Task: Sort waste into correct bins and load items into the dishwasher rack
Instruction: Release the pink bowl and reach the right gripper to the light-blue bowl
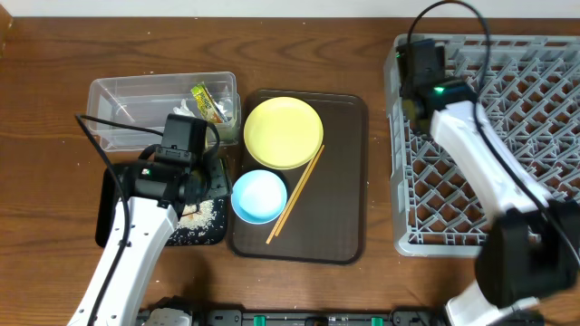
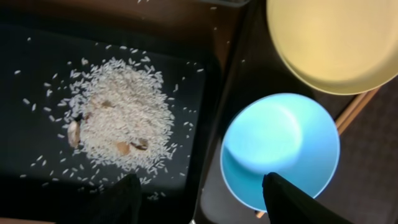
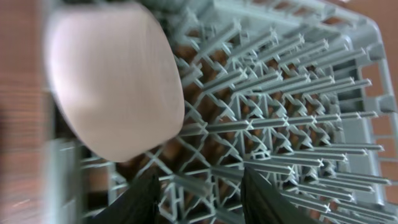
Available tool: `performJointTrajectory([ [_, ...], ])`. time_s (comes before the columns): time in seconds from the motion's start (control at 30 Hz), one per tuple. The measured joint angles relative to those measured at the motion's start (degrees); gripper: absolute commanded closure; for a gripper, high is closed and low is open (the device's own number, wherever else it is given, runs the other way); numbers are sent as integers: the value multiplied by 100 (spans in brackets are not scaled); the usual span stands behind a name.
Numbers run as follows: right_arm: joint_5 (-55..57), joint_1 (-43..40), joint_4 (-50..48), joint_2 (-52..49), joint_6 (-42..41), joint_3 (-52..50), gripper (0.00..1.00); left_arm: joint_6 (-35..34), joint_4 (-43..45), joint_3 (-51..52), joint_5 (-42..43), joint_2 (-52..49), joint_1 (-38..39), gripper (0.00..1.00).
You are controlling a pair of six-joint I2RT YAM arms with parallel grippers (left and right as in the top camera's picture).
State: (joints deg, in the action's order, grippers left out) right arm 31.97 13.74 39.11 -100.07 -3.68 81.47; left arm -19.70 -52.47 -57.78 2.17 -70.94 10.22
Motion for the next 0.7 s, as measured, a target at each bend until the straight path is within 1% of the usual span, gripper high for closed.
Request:
performJointTrajectory([
  [0.13,-1032,0,160,693,-24,0,56,0,-90,0,-55,35,-188,34],
  [0.27,-2205,13,304,929,-31,0,55,0,-140,0,-90,264,-555,34],
  [0.43,-3377,348,507,800,-46,0,53,0,-229,0,-98,636,-1102,34],
  [0.57,-4059,933,664,566,-48,0,51,0,-337,0,-109,704,-1432,34],
  [0.7,-4454,1587,730,219,-103,0,51,0,-420,0,-109,691,-1510,34],
])
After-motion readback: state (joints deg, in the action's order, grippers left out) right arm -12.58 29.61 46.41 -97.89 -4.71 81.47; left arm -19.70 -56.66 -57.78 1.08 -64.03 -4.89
